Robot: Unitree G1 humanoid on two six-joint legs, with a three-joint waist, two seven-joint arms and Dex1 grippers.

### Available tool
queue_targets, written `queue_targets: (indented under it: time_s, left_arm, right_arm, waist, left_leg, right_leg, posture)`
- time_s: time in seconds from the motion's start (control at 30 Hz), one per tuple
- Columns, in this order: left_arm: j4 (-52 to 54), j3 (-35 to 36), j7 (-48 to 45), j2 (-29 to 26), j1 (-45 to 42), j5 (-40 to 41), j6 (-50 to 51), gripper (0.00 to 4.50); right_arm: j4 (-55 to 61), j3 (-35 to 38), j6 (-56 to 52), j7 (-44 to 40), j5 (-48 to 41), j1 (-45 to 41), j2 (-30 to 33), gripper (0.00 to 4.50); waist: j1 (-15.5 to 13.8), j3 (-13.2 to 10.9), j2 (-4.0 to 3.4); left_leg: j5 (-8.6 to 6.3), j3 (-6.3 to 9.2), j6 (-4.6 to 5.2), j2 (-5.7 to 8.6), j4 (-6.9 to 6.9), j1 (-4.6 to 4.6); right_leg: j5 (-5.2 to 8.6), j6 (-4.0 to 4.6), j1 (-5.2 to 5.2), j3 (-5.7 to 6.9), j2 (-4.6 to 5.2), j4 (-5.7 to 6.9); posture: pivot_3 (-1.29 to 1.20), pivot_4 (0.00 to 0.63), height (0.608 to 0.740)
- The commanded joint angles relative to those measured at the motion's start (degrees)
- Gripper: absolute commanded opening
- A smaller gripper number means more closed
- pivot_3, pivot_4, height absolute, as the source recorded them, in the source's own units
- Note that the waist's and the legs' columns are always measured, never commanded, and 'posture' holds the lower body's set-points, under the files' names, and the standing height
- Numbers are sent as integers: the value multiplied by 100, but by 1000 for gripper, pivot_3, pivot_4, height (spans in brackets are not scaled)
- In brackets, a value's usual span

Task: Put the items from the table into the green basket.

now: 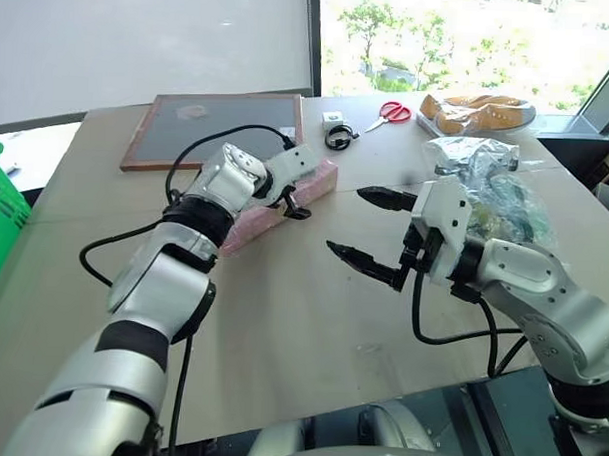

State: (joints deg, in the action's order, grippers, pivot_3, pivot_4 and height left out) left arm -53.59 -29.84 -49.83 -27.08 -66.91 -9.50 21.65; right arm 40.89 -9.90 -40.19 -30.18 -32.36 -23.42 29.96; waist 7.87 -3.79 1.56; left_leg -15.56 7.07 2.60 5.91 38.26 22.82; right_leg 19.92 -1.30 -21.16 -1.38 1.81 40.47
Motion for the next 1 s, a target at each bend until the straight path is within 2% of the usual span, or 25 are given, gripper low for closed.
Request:
queue_targets:
  time_s: [0.03, 0.3, 0.43, 0.67, 0.9, 0.93, 1.0]
  left_arm:
    - [-492, 160, 239, 6, -211, -278, -252, 4470]
    - [-689, 614, 308, -110, -359, -342, -150, 4470]
    - [-982, 751, 146, -105, -279, -343, 17, 4470]
    - [-1483, 939, 383, -157, -351, -436, -81, 4470]
    - [-1795, 1022, 603, -72, -164, -572, -174, 4470]
    - [-1847, 1039, 680, -62, -128, -578, -213, 3947]
    - [-1920, 1073, 810, -52, -66, -588, -311, 3290]
  right_arm:
    - [284, 184, -25, 101, -30, 37, 2, 4500]
    - [371, 190, -45, 145, -5, 128, 13, 4500]
    - [315, 137, -120, -123, 101, 170, 386, 4500]
    - [279, 424, -690, -76, -91, 251, 814, 4500]
    - [274, 277, -716, -77, -35, 176, 753, 4500]
    - [285, 259, -716, -75, -35, 169, 738, 4500]
    - [316, 236, -727, -63, -40, 151, 720, 4500]
  waist:
    - [30, 0, 0]
    - [102, 0, 0]
    - [96, 0, 0]
    - [106, 0, 0]
    - [113, 0, 0]
    - [113, 0, 1]
    - [112, 2, -1]
  left_leg:
    - [0, -1, 1, 0, 2, 0]
    - [-1, -4, 1, 1, 2, 19]
    - [-1, -5, 1, 1, 2, 21]
    - [-1, -5, 1, 2, 0, 20]
    - [-1, -9, 2, 2, 0, 19]
    - [-2, -10, 2, 2, 0, 18]
    - [-2, -10, 2, 2, 0, 17]
  right_leg:
    - [0, 0, -3, -3, 0, 10]
    - [0, -1, -33, -9, 0, 31]
    - [0, -1, -36, -11, 0, 31]
    - [0, -1, -37, -15, 0, 32]
    - [0, -1, -38, -22, -1, 33]
    - [0, -1, -38, -23, -1, 34]
    - [0, -1, -37, -23, -1, 35]
  posture:
    - [-193, 95, 740]
    - [-193, 96, 740]
    - [-175, 95, 740]
    - [-185, 100, 740]
    - [-190, 101, 740]
    - [-190, 101, 740]
    - [-190, 101, 740]
